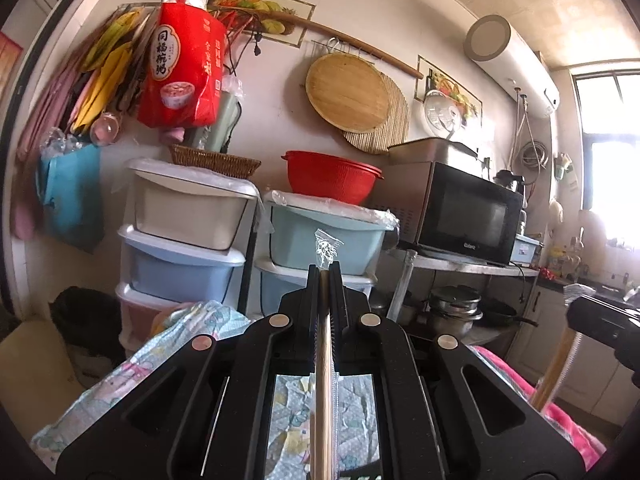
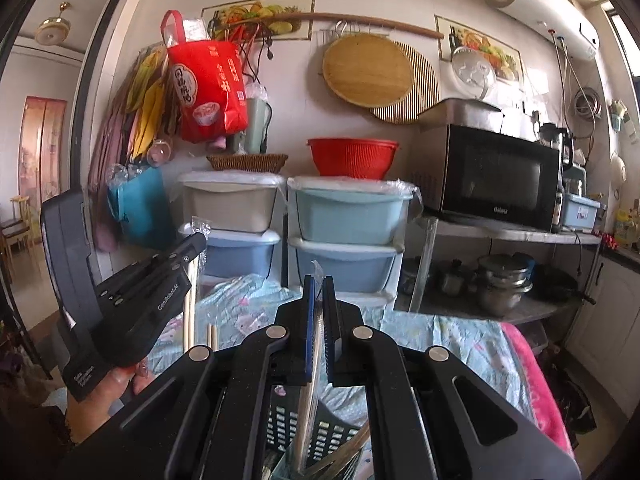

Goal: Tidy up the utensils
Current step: 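Lift the held chopsticks and carry both tools above the green caddy, then lower the chopstick into the caddy and open the right tool while the left tool releases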

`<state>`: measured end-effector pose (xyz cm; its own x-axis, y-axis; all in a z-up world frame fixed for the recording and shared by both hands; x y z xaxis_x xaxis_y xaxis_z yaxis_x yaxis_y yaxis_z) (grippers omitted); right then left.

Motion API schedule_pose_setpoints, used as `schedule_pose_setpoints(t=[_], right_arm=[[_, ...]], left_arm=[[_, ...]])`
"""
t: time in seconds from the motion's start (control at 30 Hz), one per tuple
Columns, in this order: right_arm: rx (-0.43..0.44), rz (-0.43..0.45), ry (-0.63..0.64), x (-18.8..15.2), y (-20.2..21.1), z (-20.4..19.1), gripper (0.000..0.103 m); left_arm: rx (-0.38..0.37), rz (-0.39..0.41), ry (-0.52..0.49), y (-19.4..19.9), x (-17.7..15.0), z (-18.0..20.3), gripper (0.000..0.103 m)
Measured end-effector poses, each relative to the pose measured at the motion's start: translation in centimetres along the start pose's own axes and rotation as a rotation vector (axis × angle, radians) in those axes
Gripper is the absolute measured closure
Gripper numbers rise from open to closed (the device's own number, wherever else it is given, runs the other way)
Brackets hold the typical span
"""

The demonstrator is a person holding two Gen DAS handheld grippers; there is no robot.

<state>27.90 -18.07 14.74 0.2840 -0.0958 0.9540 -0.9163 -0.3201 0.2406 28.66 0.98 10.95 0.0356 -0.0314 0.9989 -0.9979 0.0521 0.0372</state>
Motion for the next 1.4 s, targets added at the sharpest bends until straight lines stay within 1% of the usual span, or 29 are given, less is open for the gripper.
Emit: schedule_pose_setpoints(t=[0.23, 0.4, 0.5, 0.6, 0.7, 0.83, 1.0, 1.1, 1.2, 1.3, 1.33, 1.4], right_arm=[[-0.022, -0.036, -0.027, -1.4, -0.5, 0.3, 0.099], [-0.025, -0.05, -0.043, -2.0, -0.3, 0.4, 0.099], [-0.023, -0.058, -0.055, -2.2, 0.0, 0.5, 0.099], [-0.025, -0.06, -0.059, -2.4, 0.3, 0.6, 0.099], [-0.028, -0.059, -0.065, -2.4, 0.6, 0.8, 0.099], [-0.031, -0.053, -0.082, -2.2, 0.8, 1.4, 0.099], [-0.033, -0.077, -0.081, -3.0, 0.9, 1.5, 0.099], [-0.032, -0.098, -0.097, -3.3, 1.0, 1.6, 0.098], [-0.033, -0.116, -0.125, -3.6, 1.5, 1.9, 0.098], [-0.036, -0.134, -0.137, -3.8, 1.8, 2.1, 0.098], [-0.039, -0.138, -0.145, -3.9, 1.9, 2.3, 0.098], [-0.043, -0.147, -0.16, -4.0, 2.1, 2.6, 0.096]], left_arm=[[-0.038, 0.015, 0.015, 1.5, -1.2, -0.6, 0.1], [-0.064, 0.021, 0.019, 2.1, -1.2, -0.9, 0.1], [-0.069, 0.04, 0.029, 2.9, -1.0, -1.2, 0.1], [-0.077, 0.054, 0.048, 2.9, -0.3, -1.3, 0.1], [-0.084, 0.075, 0.038, 2.6, 0.3, -0.8, 0.1], [-0.096, 0.075, 0.022, 2.2, 0.2, 0.2, 0.1], [-0.106, 0.025, 0.015, 2.3, -1.9, 0.4, 0.1], [-0.12, -0.005, 0.027, 2.6, -2.5, 0.0, 0.1], [-0.151, -0.036, 0.028, 3.4, -2.7, -0.2, 0.099], [-0.163, -0.078, 0.022, 4.1, -2.9, -0.4, 0.095], [-0.187, -0.107, 0.031, 4.2, -3.0, -0.6, 0.09], [-0.209, -0.143, 0.042, 4.3, -3.1, -0.8, 0.086]])
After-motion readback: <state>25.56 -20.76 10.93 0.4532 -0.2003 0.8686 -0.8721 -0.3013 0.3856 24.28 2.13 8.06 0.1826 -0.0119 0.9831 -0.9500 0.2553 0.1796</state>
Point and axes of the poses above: each gripper's, at about its wrist camera, not at the fingertips, and y roughly against the way its jaws point, z to its right, x to its top, the point moved 1 cm from there along -y, roughly the way its jaws point, and after that the axes turned 14 degrees about -y, right-handed, at the moved point
